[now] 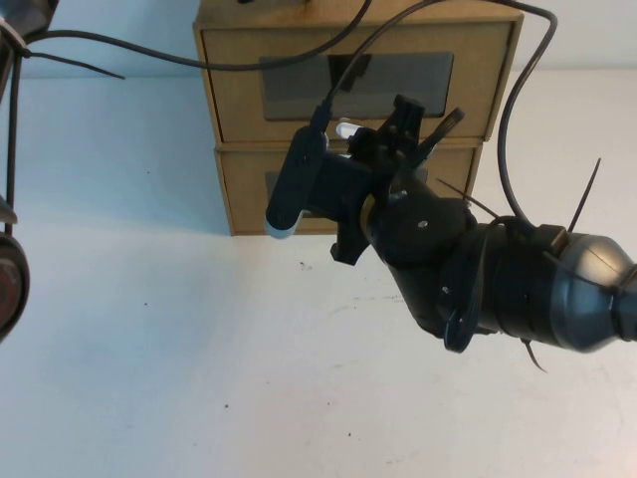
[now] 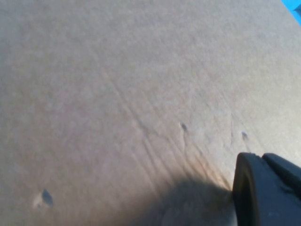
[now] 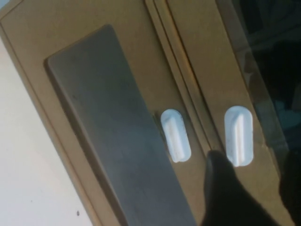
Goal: Open the shoe box
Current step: 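Pull the top drawer of the cardboard box fully open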
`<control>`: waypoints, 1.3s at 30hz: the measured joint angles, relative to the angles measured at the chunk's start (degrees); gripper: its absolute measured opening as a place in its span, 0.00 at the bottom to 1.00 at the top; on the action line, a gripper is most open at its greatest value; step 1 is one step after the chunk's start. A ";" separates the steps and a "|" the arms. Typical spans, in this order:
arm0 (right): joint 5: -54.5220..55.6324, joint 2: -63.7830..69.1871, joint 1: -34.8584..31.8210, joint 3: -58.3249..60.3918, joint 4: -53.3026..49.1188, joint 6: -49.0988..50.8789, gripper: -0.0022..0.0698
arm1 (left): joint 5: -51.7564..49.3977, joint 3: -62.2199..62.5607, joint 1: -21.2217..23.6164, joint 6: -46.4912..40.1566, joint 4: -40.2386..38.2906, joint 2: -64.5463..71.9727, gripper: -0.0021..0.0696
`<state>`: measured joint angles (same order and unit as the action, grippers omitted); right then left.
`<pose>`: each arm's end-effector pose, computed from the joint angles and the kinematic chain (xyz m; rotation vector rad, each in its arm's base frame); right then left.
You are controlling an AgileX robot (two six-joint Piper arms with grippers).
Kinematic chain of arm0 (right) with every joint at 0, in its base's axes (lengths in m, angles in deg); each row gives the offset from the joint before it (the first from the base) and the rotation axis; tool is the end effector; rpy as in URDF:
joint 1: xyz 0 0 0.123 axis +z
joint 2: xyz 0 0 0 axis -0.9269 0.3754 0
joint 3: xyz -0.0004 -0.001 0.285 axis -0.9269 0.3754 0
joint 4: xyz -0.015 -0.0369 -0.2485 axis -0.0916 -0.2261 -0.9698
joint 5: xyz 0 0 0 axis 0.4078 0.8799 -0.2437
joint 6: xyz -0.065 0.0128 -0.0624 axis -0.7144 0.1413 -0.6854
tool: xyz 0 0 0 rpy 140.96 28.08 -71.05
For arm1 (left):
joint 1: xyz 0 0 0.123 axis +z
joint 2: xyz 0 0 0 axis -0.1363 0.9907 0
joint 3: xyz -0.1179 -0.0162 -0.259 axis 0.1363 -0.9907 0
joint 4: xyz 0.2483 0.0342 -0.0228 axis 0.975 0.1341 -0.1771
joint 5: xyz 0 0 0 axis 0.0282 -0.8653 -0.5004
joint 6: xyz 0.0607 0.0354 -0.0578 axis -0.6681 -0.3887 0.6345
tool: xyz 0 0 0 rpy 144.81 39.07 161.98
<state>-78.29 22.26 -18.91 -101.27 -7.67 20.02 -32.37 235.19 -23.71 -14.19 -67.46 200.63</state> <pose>0.3086 0.2810 0.2719 -1.1381 1.5525 -0.5113 0.4489 -0.1802 0.3997 0.5027 2.1922 -0.8720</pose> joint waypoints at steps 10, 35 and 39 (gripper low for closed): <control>0.62 0.00 -2.06 0.00 0.00 0.09 0.37 | -0.81 0.00 0.00 0.52 -1.25 0.00 0.02; 3.95 4.41 -3.39 -3.37 -0.14 -0.25 0.35 | -1.36 0.00 0.00 0.96 -1.82 0.00 0.02; 3.95 5.19 -3.39 -4.20 -0.23 -0.35 0.32 | -1.39 0.00 0.00 0.96 -1.82 0.00 0.02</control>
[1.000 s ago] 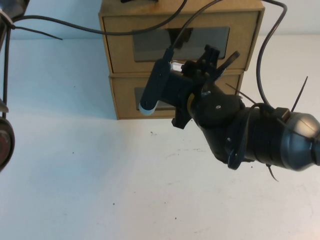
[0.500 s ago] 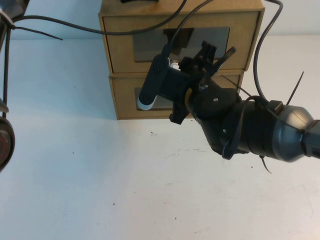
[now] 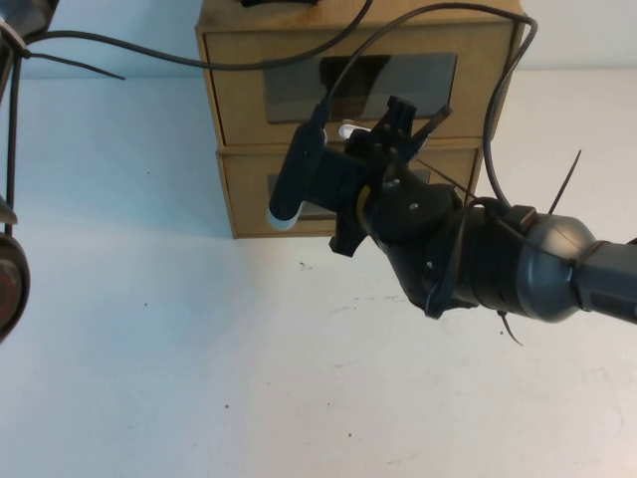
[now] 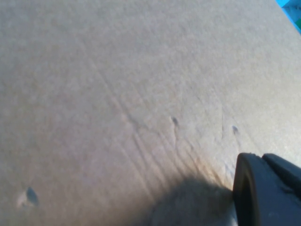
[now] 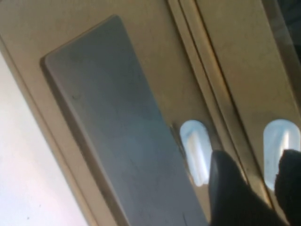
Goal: Open the shoe box
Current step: 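Pull the top drawer of the cardboard box fully open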
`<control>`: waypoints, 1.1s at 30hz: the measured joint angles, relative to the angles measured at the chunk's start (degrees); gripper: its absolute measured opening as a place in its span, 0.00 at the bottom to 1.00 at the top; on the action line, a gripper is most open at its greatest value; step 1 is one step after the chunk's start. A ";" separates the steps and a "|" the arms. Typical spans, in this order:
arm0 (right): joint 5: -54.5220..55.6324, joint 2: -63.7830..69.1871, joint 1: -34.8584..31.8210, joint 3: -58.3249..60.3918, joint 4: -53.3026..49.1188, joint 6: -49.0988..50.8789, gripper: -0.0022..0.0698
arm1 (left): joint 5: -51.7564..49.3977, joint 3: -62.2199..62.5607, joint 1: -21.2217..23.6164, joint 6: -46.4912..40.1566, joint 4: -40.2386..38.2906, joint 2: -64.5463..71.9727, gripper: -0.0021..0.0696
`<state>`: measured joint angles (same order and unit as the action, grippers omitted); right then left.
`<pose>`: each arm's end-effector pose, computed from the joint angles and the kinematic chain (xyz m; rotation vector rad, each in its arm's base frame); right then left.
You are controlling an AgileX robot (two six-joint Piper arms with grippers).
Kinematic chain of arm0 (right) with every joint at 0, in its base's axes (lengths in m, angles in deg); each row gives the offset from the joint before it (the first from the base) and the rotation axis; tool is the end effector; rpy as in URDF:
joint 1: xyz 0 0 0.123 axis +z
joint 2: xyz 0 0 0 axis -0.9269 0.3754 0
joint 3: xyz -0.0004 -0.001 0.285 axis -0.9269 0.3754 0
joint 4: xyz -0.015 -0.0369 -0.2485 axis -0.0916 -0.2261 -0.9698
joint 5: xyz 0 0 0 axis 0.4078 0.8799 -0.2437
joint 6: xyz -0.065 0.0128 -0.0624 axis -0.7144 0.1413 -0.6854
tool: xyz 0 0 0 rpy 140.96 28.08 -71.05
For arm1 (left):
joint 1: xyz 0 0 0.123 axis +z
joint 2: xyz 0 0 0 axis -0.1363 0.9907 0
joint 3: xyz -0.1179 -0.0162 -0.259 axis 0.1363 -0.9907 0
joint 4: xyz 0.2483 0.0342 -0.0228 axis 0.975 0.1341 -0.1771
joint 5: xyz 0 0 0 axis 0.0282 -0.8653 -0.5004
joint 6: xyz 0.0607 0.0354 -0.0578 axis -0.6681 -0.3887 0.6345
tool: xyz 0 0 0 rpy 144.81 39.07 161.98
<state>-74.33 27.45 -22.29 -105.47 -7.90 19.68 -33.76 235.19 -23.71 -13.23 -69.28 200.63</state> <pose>0.3376 0.2834 0.2542 -1.1606 1.5766 -0.4939 0.4460 -0.1821 0.3998 0.4990 2.2107 -0.9233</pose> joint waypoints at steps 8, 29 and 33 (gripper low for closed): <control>0.28 0.23 -0.13 -1.45 -0.12 -0.13 0.32 | 0.00 0.00 0.00 -0.46 0.00 0.00 0.02; 1.39 3.15 -2.58 -4.52 -0.12 -1.78 0.31 | 0.00 0.00 0.00 -0.68 0.22 0.00 0.02; 1.06 3.28 -2.58 -4.61 -0.34 -1.78 0.25 | 0.00 0.00 0.00 -0.80 0.22 0.00 0.02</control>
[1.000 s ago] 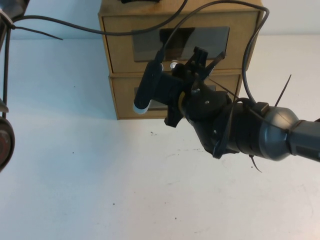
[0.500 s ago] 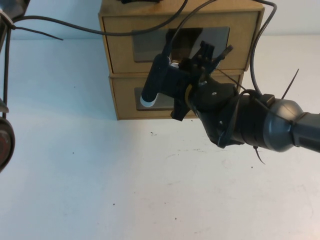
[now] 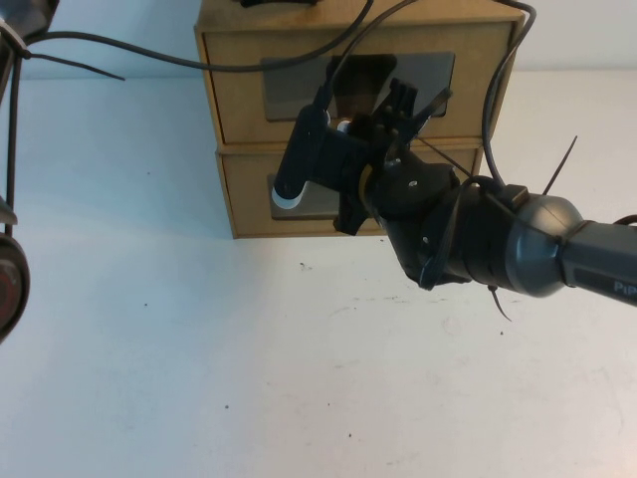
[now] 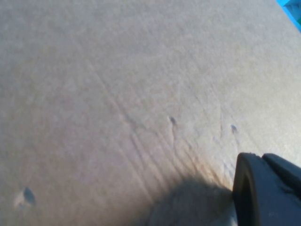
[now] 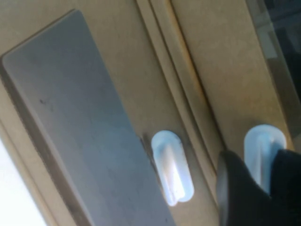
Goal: Open the shoe box
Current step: 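Pull the top drawer of the cardboard box fully open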
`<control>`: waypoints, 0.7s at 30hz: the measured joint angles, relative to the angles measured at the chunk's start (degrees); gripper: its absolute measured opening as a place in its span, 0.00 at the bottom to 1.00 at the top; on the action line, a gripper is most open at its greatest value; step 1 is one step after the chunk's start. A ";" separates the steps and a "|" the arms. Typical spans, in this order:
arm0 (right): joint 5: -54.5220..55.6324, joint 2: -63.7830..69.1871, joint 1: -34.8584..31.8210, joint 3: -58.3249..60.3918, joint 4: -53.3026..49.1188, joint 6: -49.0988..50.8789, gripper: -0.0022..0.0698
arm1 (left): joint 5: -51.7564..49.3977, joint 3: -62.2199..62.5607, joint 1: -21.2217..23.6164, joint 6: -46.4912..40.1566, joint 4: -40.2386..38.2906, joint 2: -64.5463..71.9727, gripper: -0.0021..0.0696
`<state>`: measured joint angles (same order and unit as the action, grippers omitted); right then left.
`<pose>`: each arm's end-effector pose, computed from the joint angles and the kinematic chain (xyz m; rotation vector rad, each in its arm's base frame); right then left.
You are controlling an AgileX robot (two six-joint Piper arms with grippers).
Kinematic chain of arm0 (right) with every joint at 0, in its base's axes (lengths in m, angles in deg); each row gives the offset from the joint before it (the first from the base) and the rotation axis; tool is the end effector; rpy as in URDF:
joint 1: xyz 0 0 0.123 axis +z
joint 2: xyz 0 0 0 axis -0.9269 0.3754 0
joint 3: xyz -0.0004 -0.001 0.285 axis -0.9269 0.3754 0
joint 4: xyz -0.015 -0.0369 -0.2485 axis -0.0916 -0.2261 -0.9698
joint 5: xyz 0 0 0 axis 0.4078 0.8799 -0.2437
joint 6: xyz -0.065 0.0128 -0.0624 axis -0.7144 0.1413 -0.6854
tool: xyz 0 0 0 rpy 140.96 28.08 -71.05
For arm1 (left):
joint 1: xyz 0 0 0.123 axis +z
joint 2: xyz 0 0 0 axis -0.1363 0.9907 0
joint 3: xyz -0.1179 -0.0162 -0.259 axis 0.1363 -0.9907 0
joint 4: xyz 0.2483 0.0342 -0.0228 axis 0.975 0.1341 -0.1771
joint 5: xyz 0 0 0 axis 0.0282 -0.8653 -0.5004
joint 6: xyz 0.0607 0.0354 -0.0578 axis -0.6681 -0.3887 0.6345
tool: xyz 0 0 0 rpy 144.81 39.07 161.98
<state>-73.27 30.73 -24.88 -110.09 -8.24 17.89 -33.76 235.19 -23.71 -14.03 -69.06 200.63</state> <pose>0.3621 0.2811 0.2534 -1.1492 1.5675 -0.5243 0.4462 -0.1819 0.3996 0.5139 2.2057 -0.9111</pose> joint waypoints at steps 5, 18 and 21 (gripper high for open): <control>-0.60 0.00 0.00 -0.25 -0.11 -0.04 0.15 | 0.00 0.00 0.00 -0.22 0.00 0.00 0.02; -0.97 0.00 0.00 -0.33 -0.73 -1.56 0.05 | 0.00 0.00 0.00 -0.22 0.00 0.00 0.02; -1.29 -0.16 0.42 0.24 -0.49 -2.68 0.05 | 0.00 0.00 0.00 0.14 0.00 0.00 0.02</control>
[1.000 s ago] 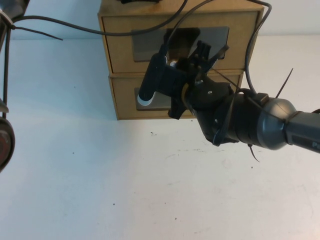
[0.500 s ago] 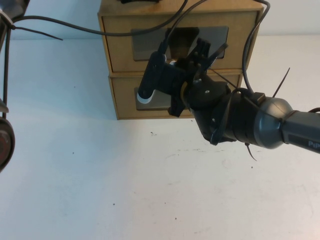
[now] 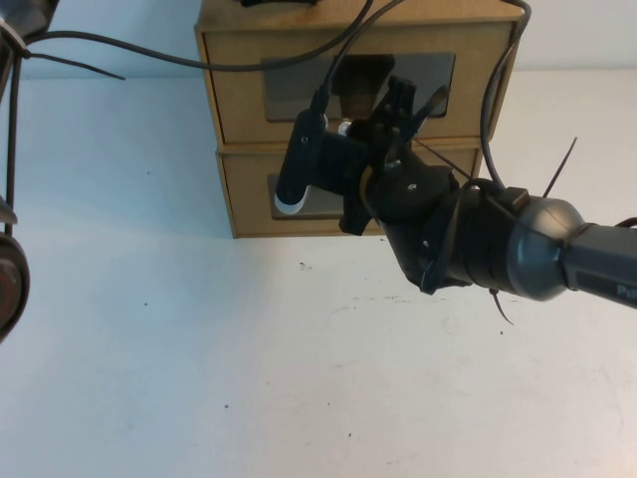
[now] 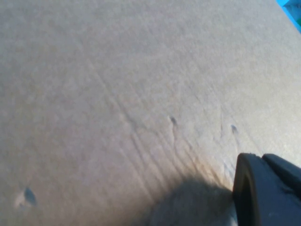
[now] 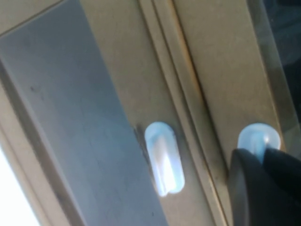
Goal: Open the shoe box
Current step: 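Pull the top drawer of the cardboard box fully open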
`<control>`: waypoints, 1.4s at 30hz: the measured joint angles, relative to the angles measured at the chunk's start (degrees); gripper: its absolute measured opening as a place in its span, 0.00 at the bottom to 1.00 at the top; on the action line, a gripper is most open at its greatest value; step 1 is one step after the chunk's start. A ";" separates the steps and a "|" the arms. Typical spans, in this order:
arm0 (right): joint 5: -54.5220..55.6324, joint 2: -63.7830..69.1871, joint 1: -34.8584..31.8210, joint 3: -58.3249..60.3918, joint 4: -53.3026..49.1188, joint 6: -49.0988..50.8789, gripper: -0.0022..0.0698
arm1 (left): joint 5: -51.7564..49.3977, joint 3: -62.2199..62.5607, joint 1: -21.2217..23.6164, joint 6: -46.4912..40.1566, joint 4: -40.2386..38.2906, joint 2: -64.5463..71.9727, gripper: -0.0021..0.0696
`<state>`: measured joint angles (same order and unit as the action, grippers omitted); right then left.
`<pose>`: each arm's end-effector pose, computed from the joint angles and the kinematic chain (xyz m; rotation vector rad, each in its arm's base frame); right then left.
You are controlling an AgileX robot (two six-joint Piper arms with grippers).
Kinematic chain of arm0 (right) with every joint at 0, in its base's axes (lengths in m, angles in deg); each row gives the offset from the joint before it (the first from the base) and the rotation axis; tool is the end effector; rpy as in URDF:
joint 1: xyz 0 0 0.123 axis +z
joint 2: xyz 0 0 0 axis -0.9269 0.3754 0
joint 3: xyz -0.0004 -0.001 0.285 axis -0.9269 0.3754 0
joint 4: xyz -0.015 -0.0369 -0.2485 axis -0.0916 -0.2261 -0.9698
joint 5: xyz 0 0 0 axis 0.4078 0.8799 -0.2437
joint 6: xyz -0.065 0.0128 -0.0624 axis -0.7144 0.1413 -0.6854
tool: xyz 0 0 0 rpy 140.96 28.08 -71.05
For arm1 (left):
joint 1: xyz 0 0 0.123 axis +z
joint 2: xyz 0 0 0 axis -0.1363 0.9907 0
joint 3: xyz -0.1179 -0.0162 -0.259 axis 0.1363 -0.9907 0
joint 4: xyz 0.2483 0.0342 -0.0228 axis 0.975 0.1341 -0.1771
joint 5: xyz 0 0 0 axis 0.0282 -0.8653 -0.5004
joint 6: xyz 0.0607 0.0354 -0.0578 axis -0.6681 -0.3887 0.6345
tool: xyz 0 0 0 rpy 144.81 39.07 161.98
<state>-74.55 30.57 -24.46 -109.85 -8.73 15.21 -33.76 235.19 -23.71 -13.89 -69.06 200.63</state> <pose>0.3601 0.2815 0.2542 -1.1851 1.5380 -0.5776 0.4462 -0.1819 0.3996 0.5113 2.2068 -0.9124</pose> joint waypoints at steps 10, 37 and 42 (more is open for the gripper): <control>0.27 -7.51 1.36 8.67 4.08 -0.65 0.05 | -2.05 0.00 -0.10 0.57 -1.52 0.00 0.02; -6.48 -15.76 8.01 15.44 19.03 -8.84 0.05 | -2.06 0.13 0.52 2.00 -3.66 0.62 0.02; -8.33 -18.66 10.17 15.60 25.76 -13.29 0.05 | -2.06 0.13 1.50 2.00 -5.26 0.71 0.02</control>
<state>-82.89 11.92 -14.29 -94.25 17.03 1.92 -35.82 235.32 -22.21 -11.89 -74.32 201.34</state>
